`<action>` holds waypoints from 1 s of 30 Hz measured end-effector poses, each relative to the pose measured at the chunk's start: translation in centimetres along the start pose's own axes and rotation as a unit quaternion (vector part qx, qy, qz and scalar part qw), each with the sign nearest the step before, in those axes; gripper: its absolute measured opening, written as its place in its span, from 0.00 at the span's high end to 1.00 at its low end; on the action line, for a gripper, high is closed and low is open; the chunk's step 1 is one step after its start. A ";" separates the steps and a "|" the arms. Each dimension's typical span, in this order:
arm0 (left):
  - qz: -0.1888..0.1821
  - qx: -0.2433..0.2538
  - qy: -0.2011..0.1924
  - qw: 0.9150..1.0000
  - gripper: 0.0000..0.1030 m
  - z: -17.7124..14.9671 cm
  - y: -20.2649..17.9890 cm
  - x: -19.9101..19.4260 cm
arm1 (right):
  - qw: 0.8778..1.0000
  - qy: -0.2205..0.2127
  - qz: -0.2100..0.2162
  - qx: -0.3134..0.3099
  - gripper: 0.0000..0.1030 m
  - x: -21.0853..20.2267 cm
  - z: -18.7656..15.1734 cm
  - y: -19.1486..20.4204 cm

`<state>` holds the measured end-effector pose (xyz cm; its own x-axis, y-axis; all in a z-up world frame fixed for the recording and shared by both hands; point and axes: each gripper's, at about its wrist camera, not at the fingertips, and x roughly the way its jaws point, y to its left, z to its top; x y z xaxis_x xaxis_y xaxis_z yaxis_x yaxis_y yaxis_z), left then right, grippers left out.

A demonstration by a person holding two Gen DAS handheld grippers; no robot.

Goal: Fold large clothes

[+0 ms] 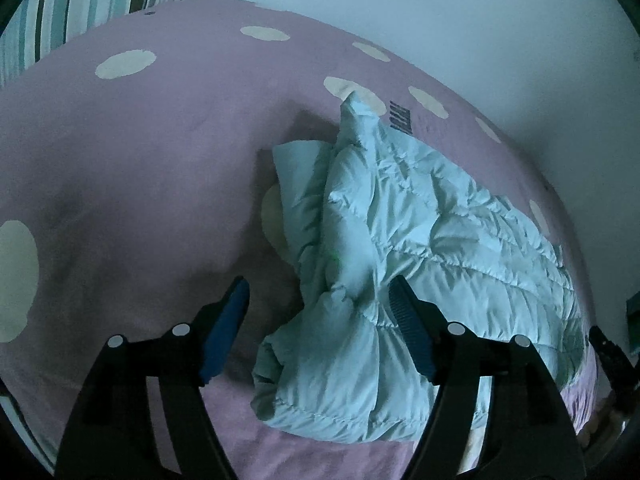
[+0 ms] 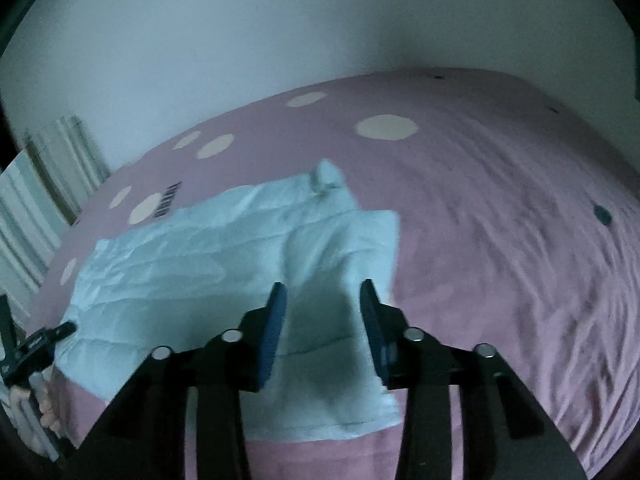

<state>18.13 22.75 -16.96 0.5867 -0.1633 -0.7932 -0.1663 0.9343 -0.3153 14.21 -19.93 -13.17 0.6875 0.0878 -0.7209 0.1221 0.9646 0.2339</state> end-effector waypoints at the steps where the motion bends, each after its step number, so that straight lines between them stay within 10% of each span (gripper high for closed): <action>1: 0.000 0.003 0.000 1.000 0.29 0.0 -0.1 0.0 | 1.000 0.005 0.005 -0.006 0.70 0.3 0.0 0.4; 14: 0.010 0.012 0.003 1.000 0.29 0.2 -0.1 0.3 | 0.990 0.040 0.084 -0.107 0.72 4.9 -0.5 13.1; 30: -0.002 0.019 0.018 1.000 0.29 1.3 -0.8 1.9 | 0.988 0.079 0.035 -0.131 0.73 10.8 -2.8 15.8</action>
<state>20.42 22.15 -17.54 0.5591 -0.1774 -0.8099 -0.1332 0.9449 -0.2989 21.53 -3.01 -19.12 0.5656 0.1750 -0.8059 -0.1257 0.9841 0.1255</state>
